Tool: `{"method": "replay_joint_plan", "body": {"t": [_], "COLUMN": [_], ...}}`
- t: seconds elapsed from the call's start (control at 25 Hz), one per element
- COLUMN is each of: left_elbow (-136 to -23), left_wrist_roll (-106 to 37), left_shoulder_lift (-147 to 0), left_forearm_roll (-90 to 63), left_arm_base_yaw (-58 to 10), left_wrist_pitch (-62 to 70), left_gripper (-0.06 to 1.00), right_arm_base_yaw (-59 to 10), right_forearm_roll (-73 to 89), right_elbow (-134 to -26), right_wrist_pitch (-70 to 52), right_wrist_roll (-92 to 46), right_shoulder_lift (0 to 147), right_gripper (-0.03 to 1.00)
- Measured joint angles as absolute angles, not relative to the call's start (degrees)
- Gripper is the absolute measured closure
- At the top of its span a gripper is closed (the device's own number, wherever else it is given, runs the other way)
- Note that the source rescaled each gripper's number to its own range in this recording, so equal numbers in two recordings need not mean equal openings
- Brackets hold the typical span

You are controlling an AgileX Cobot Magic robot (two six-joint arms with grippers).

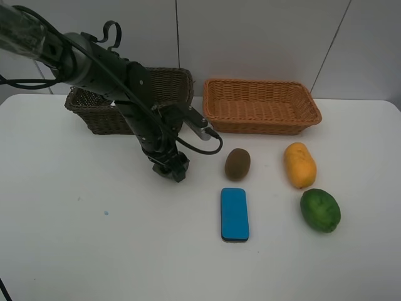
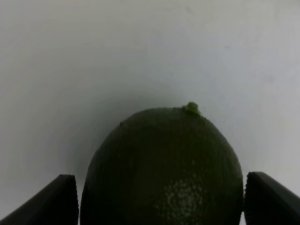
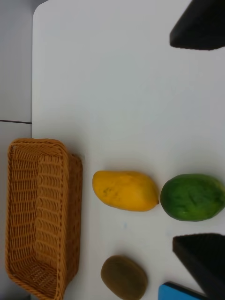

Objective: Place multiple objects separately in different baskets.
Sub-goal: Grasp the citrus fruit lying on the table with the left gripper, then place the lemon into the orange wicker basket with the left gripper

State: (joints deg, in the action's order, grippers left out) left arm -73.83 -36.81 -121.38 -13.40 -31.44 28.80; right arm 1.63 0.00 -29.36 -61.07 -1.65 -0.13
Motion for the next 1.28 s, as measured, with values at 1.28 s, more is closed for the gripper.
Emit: {"method": "replay_joint_plan", "body": {"t": [1.28], "left_elbow": [-75.75], "left_wrist_roll": [-30.88], "left_shoulder_lift": [-108.06], "left_forearm_roll": [-13.67], "left_arm_base_yaw": [-31.44], "left_wrist_pitch": [40.45], "left_gripper": [0.25], "right_arm_base_yaw": [1.63], "right_forearm_roll": [0.00], "right_elbow": [-29.36], "right_wrist_pitch": [-61.07], "right_wrist_roll": [-1.65], "right_shoulder_lift": [-0.13], "right_gripper": [-0.03]}}
